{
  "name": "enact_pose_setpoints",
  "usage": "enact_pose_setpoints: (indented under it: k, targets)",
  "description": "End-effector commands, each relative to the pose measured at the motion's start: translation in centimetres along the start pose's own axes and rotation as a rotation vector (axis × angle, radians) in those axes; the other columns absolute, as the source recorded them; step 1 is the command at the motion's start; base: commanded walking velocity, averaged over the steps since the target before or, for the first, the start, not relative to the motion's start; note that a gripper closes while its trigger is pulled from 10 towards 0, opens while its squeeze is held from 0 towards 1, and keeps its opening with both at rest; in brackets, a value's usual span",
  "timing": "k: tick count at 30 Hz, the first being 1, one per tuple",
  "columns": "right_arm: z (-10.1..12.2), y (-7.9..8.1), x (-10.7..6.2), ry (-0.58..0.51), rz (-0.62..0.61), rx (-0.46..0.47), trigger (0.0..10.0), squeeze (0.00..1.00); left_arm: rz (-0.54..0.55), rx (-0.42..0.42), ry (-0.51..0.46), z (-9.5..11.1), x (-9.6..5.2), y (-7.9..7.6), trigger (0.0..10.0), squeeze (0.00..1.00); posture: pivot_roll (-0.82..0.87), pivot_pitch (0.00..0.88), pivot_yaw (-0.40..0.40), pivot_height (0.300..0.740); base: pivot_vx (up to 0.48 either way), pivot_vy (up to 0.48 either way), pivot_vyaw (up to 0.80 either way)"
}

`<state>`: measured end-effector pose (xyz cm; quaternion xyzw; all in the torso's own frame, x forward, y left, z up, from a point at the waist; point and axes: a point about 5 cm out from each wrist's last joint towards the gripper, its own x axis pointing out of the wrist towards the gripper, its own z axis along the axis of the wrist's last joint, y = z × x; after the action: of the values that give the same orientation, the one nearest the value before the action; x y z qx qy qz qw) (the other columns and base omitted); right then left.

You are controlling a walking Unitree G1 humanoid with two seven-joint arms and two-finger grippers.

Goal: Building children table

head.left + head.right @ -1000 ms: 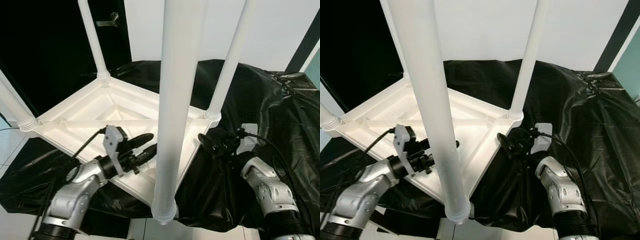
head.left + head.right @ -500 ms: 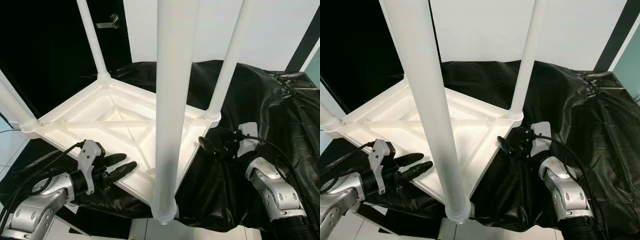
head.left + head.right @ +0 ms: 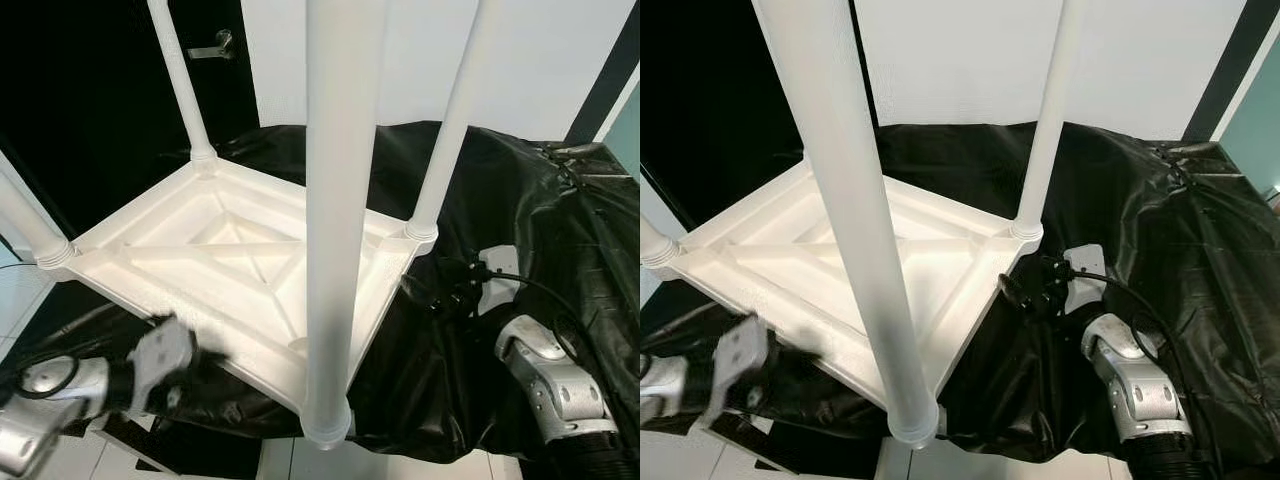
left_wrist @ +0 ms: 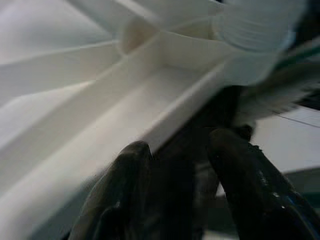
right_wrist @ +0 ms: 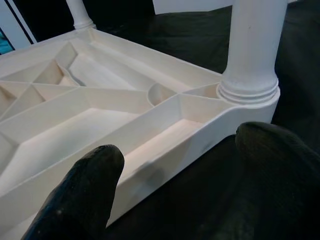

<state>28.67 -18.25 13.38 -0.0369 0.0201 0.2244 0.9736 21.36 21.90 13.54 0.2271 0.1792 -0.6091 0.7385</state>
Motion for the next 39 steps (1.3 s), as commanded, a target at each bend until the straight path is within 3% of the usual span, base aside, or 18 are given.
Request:
enact_pose_setpoints:
  k: [1,7,13,14,22,28,33,39]
  targets:
    - [0.0,0.0,0.1,0.009,0.007,-0.004,10.0,0.00,-0.021,0.015,0.020,0.0,-0.5,0.0,10.0,0.00,0.05,0.000,0.009,0.740,0.000,0.000,0.00]
    - [-0.1,-0.4,-0.1,0.012,0.000,-0.015,10.0,0.00,-0.008,0.038,0.034,0.3,-1.5,0.5,10.0,0.00,0.06,0.000,0.015,0.740,0.000,0.000,0.00]
    - [0.1,-0.1,0.3,0.000,-0.001,-0.015,10.0,0.00,0.068,0.147,0.048,0.5,-0.3,2.5,10.0,0.00,0.05,0.000,0.024,0.740,0.000,0.000,0.00]
    - [0.2,0.1,0.5,-0.006,0.003,-0.011,10.0,0.00,0.088,0.214,0.067,0.6,0.2,3.2,10.0,0.00,0.05,0.000,0.025,0.740,0.000,0.000,0.00]
    - [0.5,0.4,0.8,-0.021,0.010,-0.017,10.0,0.00,0.071,0.325,0.163,0.3,1.4,4.5,10.0,0.00,0.03,0.000,0.053,0.740,0.000,0.000,0.00]
    - [0.7,-0.1,0.5,-0.028,-0.014,-0.022,10.0,0.00,0.016,0.346,0.260,-0.6,0.9,5.1,10.0,0.00,0.02,0.000,0.070,0.740,0.000,0.000,0.00]
    - [0.6,-0.2,0.2,-0.028,-0.025,-0.024,10.0,0.00,0.007,0.322,0.226,-0.2,0.0,5.6,10.0,0.00,0.02,0.000,0.085,0.740,0.000,0.000,0.00]
    - [0.4,0.0,-0.1,-0.032,-0.037,-0.009,10.0,0.00,-0.012,0.248,0.137,1.1,-2.5,5.7,10.0,0.00,0.03,0.000,0.100,0.740,0.000,0.000,0.00]
